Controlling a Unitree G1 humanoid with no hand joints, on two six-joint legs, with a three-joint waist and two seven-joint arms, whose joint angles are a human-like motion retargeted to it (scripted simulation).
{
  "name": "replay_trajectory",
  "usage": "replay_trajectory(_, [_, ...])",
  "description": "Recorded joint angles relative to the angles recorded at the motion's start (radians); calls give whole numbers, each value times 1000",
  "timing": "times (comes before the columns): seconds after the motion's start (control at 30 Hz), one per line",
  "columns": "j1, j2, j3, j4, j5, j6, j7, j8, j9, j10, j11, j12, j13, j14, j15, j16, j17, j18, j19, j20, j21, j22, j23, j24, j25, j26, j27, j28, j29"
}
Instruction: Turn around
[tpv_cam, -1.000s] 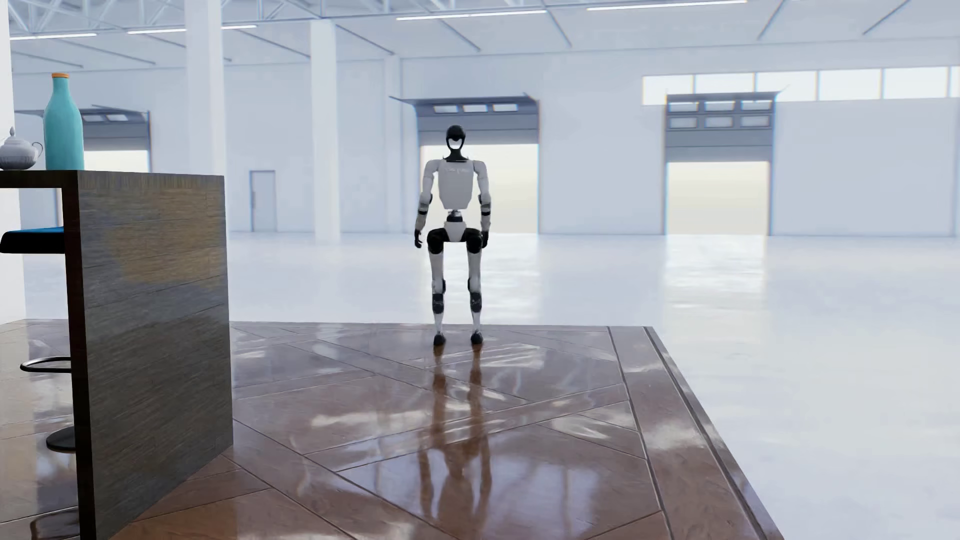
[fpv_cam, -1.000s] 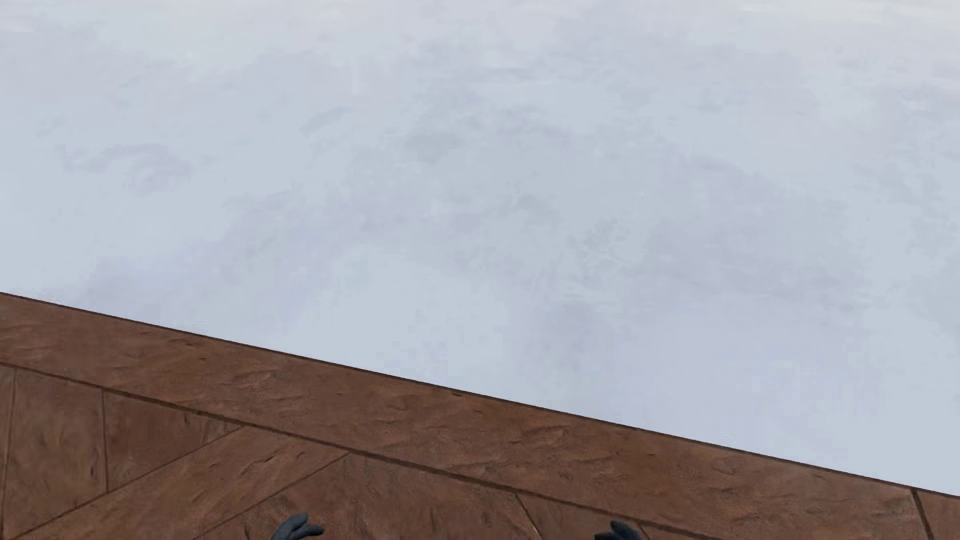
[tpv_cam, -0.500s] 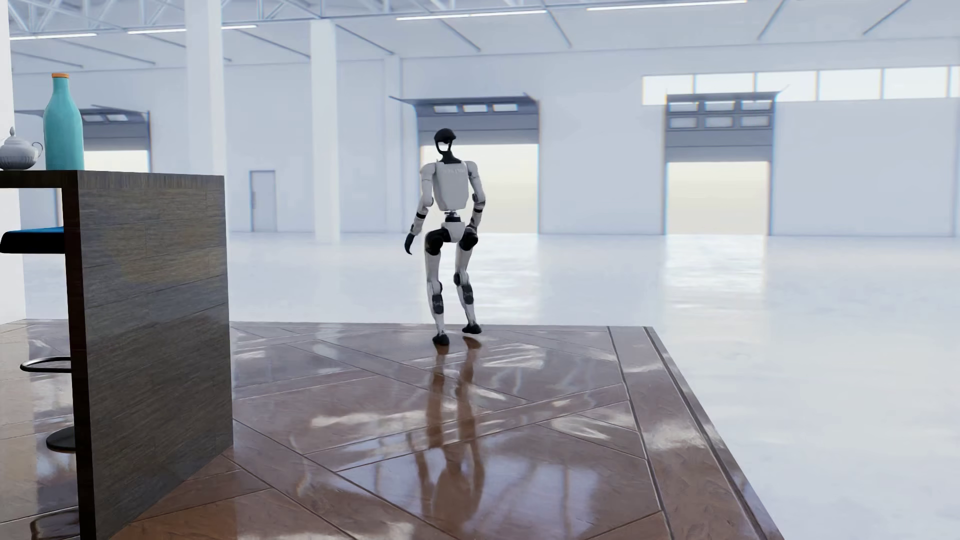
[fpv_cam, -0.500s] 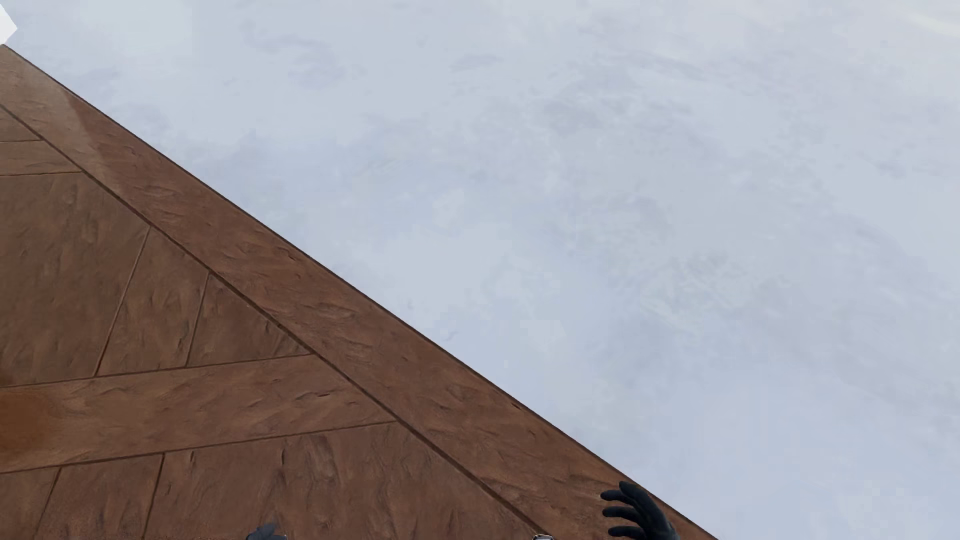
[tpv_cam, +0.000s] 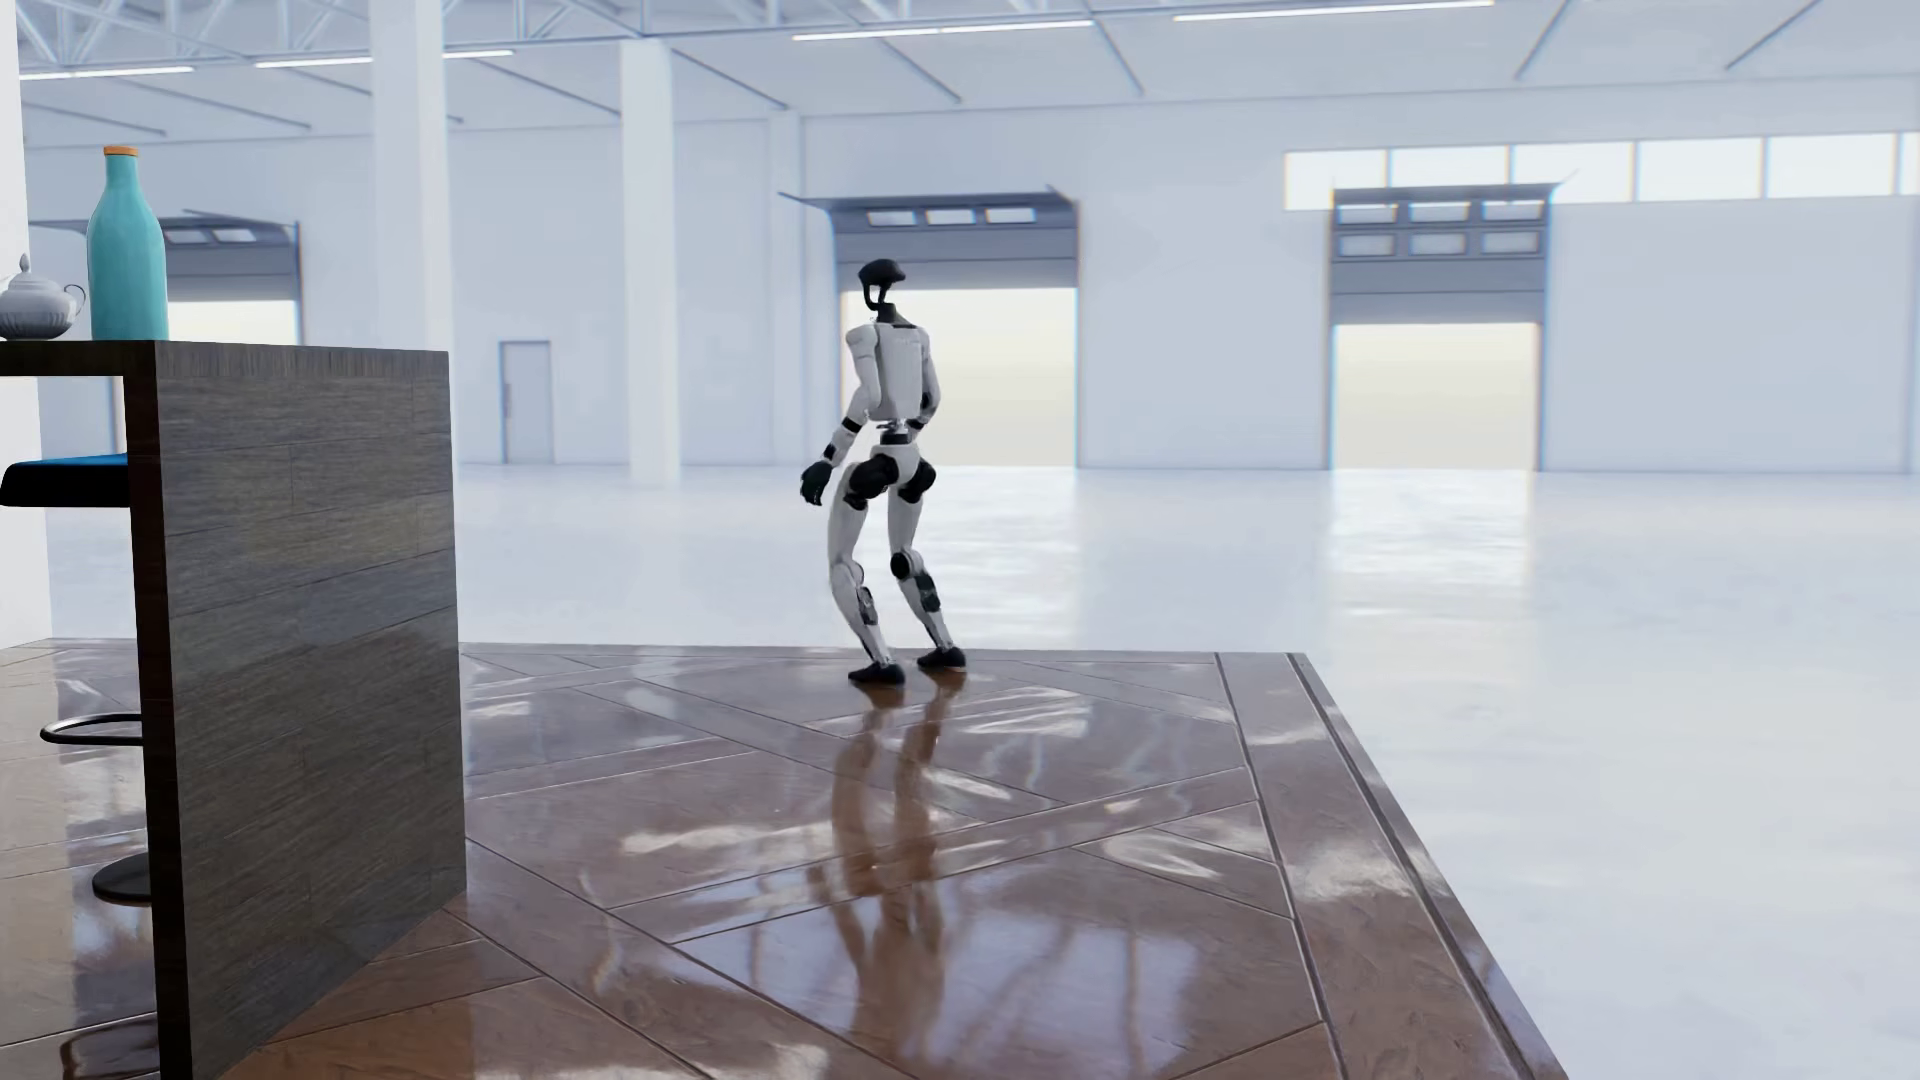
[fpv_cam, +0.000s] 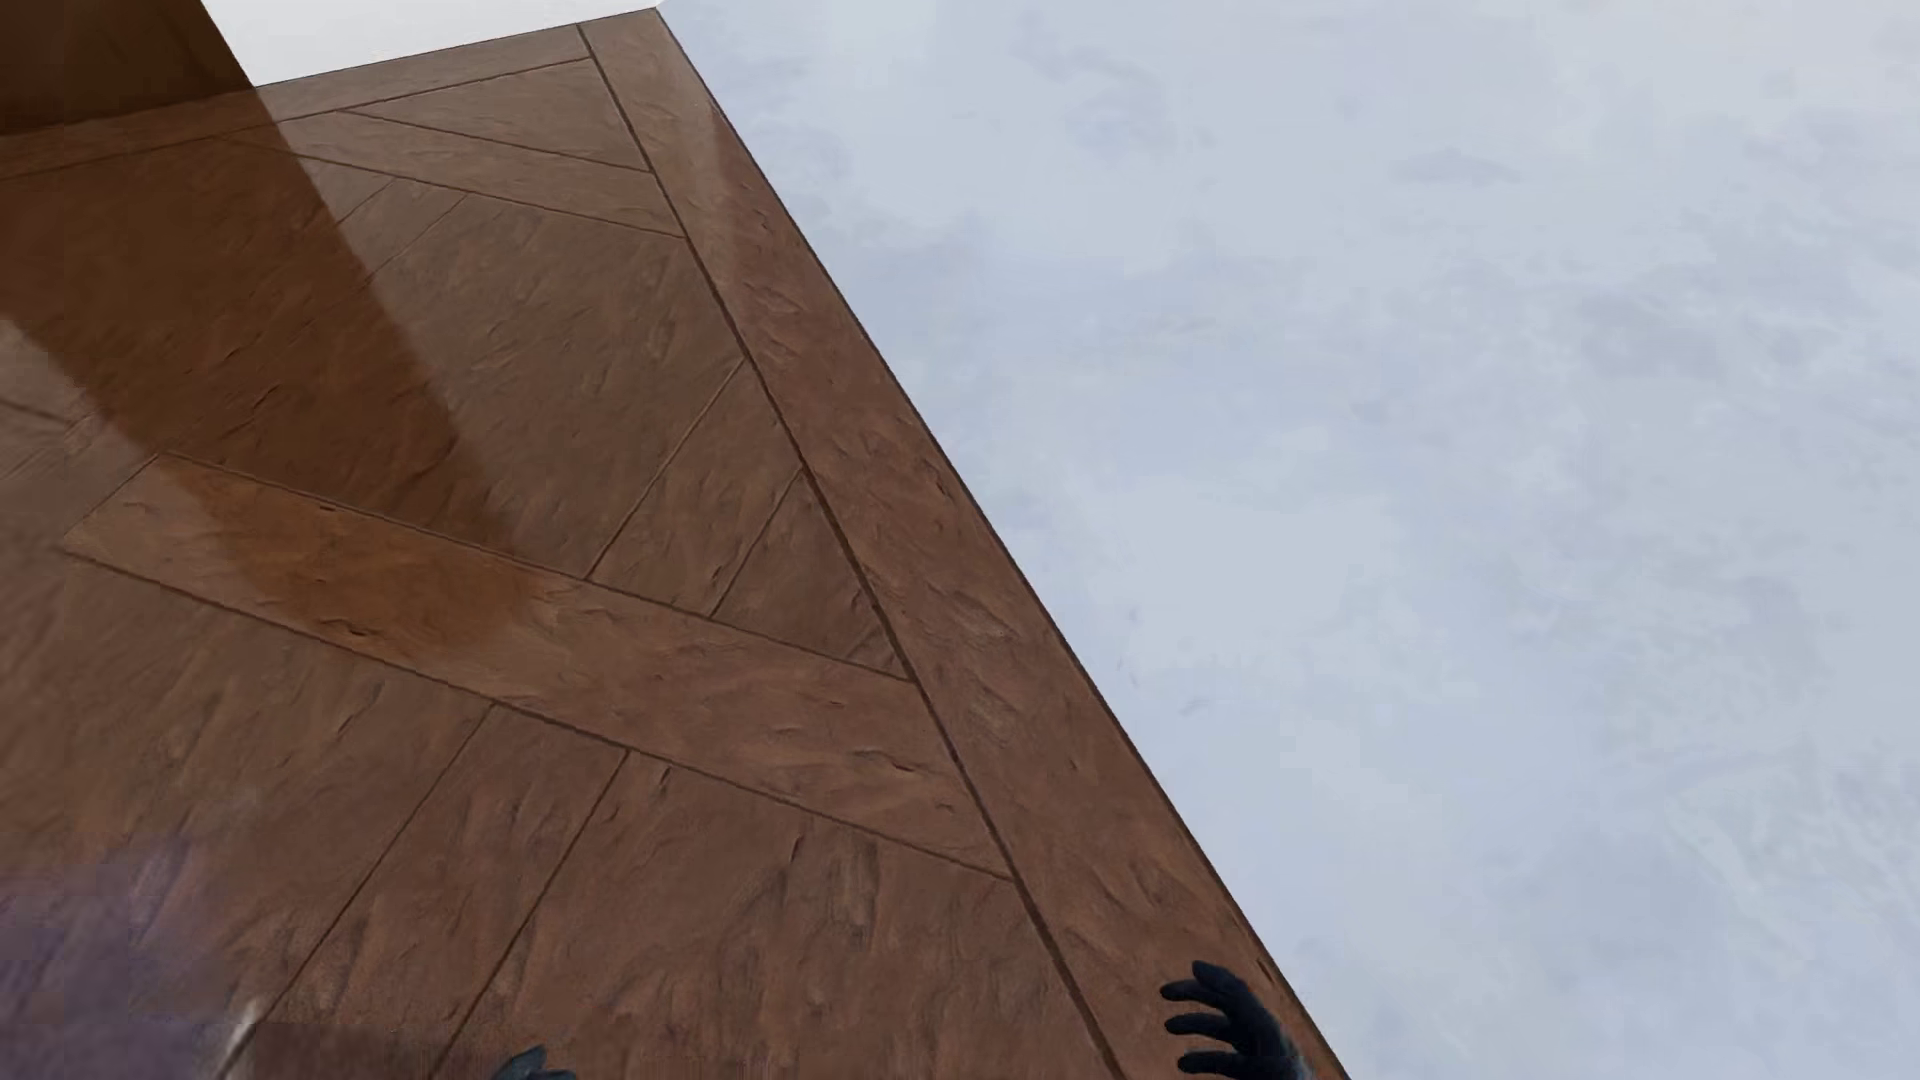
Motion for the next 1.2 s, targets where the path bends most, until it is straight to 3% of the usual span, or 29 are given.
replay_trajectory(0.03, [13,-58,-5,-14,-4,3,-22,16,15,0,151,12,-19,-4,79,39,24,61,-30,19,1,38,-29,5,1,-13,2,-18,-12])
replay_trajectory(0.07, [15,-136,-4,-37,14,-8,-56,68,5,-18,282,25,-13,6,212,67,24,61,-137,7,11,72,-29,8,5,-29,-5,-19,-11])
replay_trajectory(0.13, [40,-190,17,-77,55,-42,-124,116,-5,-58,204,36,42,21,93,61,-30,66,-297,-31,-97,26,-32,15,8,-20,-15,2,53])
replay_trajectory(0.17, [46,-186,15,-106,38,-74,-144,119,-3,-50,20,25,64,22,-4,38,-34,60,-300,-54,-145,6,-1,21,4,2,-23,11,80])
replay_trajectory(0.2, [34,-139,6,-96,33,-77,-132,129,-6,-4,-36,29,57,18,91,-6,-54,48,-16,-59,-112,-17,21,22,2,25,-15,10,84])
replay_trajectory(0.23, [21,-117,15,-78,32,-65,-118,109,-8,36,-44,5,63,29,89,-30,-48,35,2,-78,-103,-29,4,20,1,64,-6,-5,75])
replay_trajectory(0.27, [8,-98,8,-48,27,-52,-91,76,-25,43,-62,-12,85,38,84,-24,-20,20,-1,-71,-87,-36,-11,14,1,83,-6,-37,58])
replay_trajectory(0.33, [34,-63,-10,-7,10,-18,-51,18,-30,-10,-65,0,18,-18,60,1,23,-1,1,-3,-33,6,-34,11,8,34,0,-95,11])
replay_trajectory(0.37, [32,-50,1,-24,-1,-9,-72,11,-25,-7,-60,16,-18,-19,42,16,22,64,12,-15,-15,-1,-25,10,9,16,-14,-104,-9])
replay_trajectory(0.4, [42,-53,17,-39,-5,-8,-89,31,-12,-8,-17,34,-41,-20,41,35,28,56,-4,-11,-20,13,-21,7,7,0,-32,-97,-18])
replay_trajectory(0.43, [50,-73,29,-57,-2,-14,-107,65,-7,-19,44,44,-37,-15,58,49,26,58,-45,5,-23,38,-30,5,1,-6,-51,-80,-16])
replay_trajectory(0.47, [58,-91,37,-73,11,-29,-128,96,-11,-43,91,50,-15,-5,61,59,7,57,-209,-9,-44,31,-10,6,-10,13,-73,-53,0])
replay_trajectory(0.5, [58,-69,34,-84,13,-40,-147,98,-20,-58,14,44,28,2,-2,41,-5,54,-296,-32,-87,17,-5,10,-19,30,-84,-21,22])
replay_trajectory(0.53, [50,-24,26,-76,7,-41,-147,98,-27,-53,-62,40,60,3,-9,16,-17,47,-67,-48,-102,-5,10,9,-19,40,-86,9,37])
replay_trajectory(0.57, [52,-2,25,-61,3,-40,-132,84,-23,-51,-83,33,70,-6,-9,8,-16,43,29,-67,-85,-20,-12,4,-13,49,-72,28,42])
replay_trajectory(0.67, [39,21,1,-2,0,1,-50,27,12,-21,-26,19,-28,-17,4,-2,6,50,11,23,-20,-2,-25,-28,-9,34,-35,-5,-6])
replay_trajectory(0.7, [43,-46,3,-13,-4,3,-68,45,19,-16,116,22,-29,-22,86,42,20,52,-14,21,-9,21,-43,-29,1,14,-26,-26,-20])
replay_trajectory(0.73, [43,-114,-3,-30,5,-2,-98,74,11,-23,240,29,-16,-19,197,71,14,55,-107,18,-6,36,-32,-22,9,-11,-22,-37,-14])
replay_trajectory(0.77, [66,-156,-13,-47,35,-19,-121,103,2,-56,308,44,12,-8,234,70,6,56,-241,26,-42,72,-22,-4,4,-46,-14,-36,14])
replay_trajectory(0.83, [83,-172,-39,-80,73,-68,-154,101,-2,-71,138,6,71,0,-3,28,-23,47,-315,-50,-120,0,-38,33,-36,14,4,-17,83])
replay_trajectory(0.87, [74,-146,-56,-80,74,-89,-146,118,-23,-65,19,-13,94,-21,4,0,-45,42,-135,-78,-103,-6,3,50,-49,30,3,-14,98])
replay_trajectory(0.9, [71,-119,-40,-80,65,-94,-148,111,-27,-37,-1,-10,89,-13,24,-14,-48,38,-34,-77,-89,-8,39,54,-46,36,5,-21,98])
replay_trajectory(0.97, [25,-60,-23,-11,50,-59,-54,41,-22,37,-35,2,61,34,11,-11,-45,-6,-39,-17,-61,-44,2,42,-31,59,5,-69,68])
replay_trajectory(1.03, [35,-42,2,-9,25,-19,-42,14,-17,-21,3,43,-25,-11,-2,38,-1,-25,-34,-6,-43,11,-6,20,-8,14,-23,-115,16])
replay_trajectory(1.07, [52,-83,-4,-26,28,-1,-64,32,-5,-41,114,37,-46,-1,62,46,28,60,-97,-3,-7,59,-28,15,-2,1,-42,-111,-3])
replay_trajectory(1.1, [68,-133,-1,-40,43,-5,-90,68,-7,-74,193,30,-19,14,128,57,38,42,-228,-1,-21,66,-18,16,-7,-14,-69,-91,7])
replay_trajectory(1.13, [79,-158,-5,-54,54,-10,-119,90,-10,-96,178,24,12,22,104,56,8,39,-303,-10,-29,49,-22,21,-18,-23,-86,-62,35])
replay_trajectory(1.17, [87,-159,1,-74,53,-25,-148,96,-16,-115,35,16,49,22,-32,42,-18,36,-372,-55,-98,23,-24,30,-33,-27,-96,-27,73])
replay_trajectory(1.2, [69,-112,-16,-75,43,-33,-148,106,-10,-57,-17,8,67,29,45,14,-44,22,-106,-66,-104,-5,13,38,-40,-10,-101,-1,92])
